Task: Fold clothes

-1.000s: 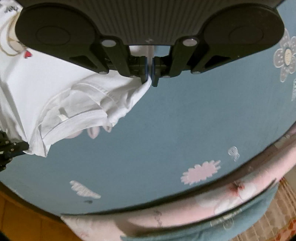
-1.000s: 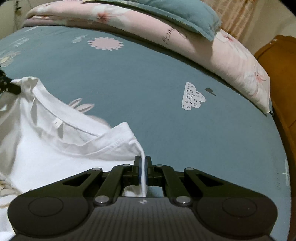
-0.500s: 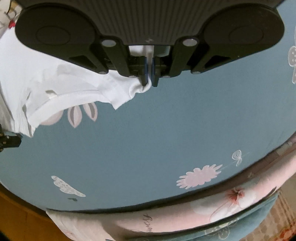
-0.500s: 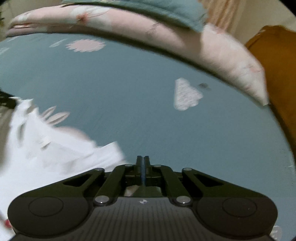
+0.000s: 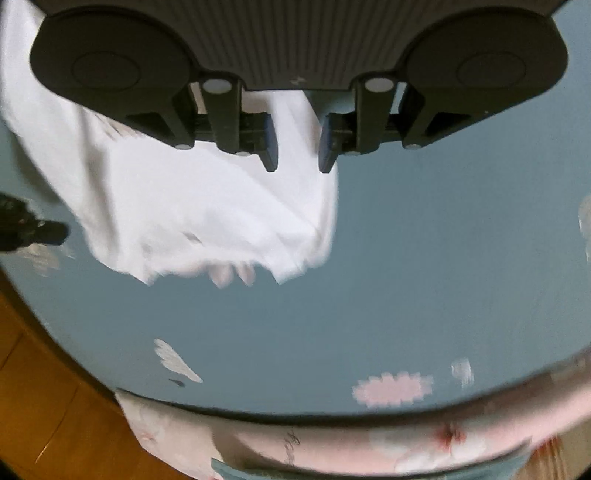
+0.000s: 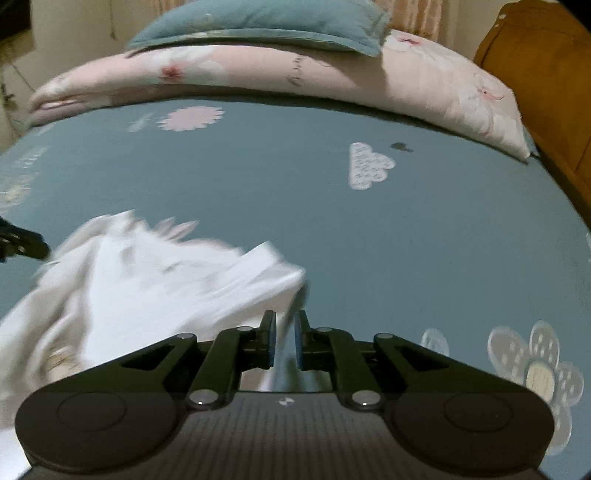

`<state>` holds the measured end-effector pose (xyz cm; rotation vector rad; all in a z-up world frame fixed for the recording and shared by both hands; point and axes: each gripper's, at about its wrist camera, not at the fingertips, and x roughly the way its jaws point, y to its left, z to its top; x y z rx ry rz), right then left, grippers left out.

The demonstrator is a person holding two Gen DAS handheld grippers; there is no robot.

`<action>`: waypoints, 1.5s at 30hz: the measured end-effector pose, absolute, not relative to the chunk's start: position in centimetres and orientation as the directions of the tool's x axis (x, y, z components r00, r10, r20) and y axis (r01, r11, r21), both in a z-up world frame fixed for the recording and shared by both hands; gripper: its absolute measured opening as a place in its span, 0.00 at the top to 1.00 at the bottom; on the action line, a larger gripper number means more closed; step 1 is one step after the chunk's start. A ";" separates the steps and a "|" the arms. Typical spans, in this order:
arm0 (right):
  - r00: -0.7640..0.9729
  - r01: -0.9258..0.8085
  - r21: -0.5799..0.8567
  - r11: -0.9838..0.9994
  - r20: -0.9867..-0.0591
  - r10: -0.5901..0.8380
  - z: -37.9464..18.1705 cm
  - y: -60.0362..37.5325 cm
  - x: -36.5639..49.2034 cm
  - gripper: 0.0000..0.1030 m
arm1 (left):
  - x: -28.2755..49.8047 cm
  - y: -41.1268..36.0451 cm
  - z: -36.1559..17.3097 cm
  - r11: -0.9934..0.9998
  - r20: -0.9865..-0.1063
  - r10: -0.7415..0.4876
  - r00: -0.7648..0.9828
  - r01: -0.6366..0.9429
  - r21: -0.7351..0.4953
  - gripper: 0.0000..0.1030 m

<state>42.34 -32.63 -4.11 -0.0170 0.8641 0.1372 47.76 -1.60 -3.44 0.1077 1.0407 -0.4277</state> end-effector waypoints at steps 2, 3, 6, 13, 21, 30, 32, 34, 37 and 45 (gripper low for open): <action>0.625 -0.150 0.063 0.987 -0.767 0.144 -3.4 -31.9 40.1 0.87 | 45.8 -0.7 -3.2 0.911 -0.862 -0.313 0.398 0.382 -0.155 0.77; 0.617 -0.160 0.064 0.985 -0.773 0.151 -3.0 -31.4 39.0 0.87 | 44.8 -0.4 -3.0 0.914 -0.863 -0.310 0.399 0.375 -0.155 0.77; 0.602 -0.172 0.053 0.984 -0.785 0.147 -2.2 -30.2 36.0 0.84 | 41.9 0.0 -2.7 0.908 -0.868 -0.320 0.379 0.386 -0.165 0.76; 0.605 -0.162 0.108 0.981 -0.775 0.185 -0.3 -28.7 30.2 0.80 | 37.6 0.9 -1.7 0.906 -0.842 -0.383 0.381 0.331 -0.262 0.60; 0.628 -0.144 0.209 0.967 -0.736 0.252 -0.2 -28.2 25.2 0.77 | 36.7 2.3 -2.7 0.889 -0.797 -0.459 0.394 0.217 -0.404 0.60; 0.639 -0.131 0.277 0.952 -0.711 0.295 -2.4 -27.0 22.4 0.73 | 38.8 4.6 -7.9 0.755 -0.691 -0.624 0.365 0.057 -0.653 0.63; 0.636 -0.140 0.268 0.953 -0.713 0.294 -2.9 -26.5 22.4 0.73 | 39.2 4.9 -8.8 0.699 -0.643 -0.677 0.358 0.039 -0.714 0.63; 0.639 -0.149 0.258 0.955 -0.712 0.292 -3.1 -26.0 22.4 0.73 | 39.4 5.1 -9.4 0.653 -0.600 -0.712 0.365 0.028 -0.757 0.63; 0.635 -0.155 0.277 0.948 -0.707 0.310 -3.4 -25.8 22.7 0.70 | 39.3 5.8 -9.8 0.583 -0.522 -0.748 0.410 0.028 -0.812 0.63; 0.621 -0.151 0.308 0.939 -0.709 0.332 -4.0 -25.7 23.5 0.70 | 38.9 5.2 -11.7 0.457 -0.407 -0.820 0.402 0.032 -0.889 0.65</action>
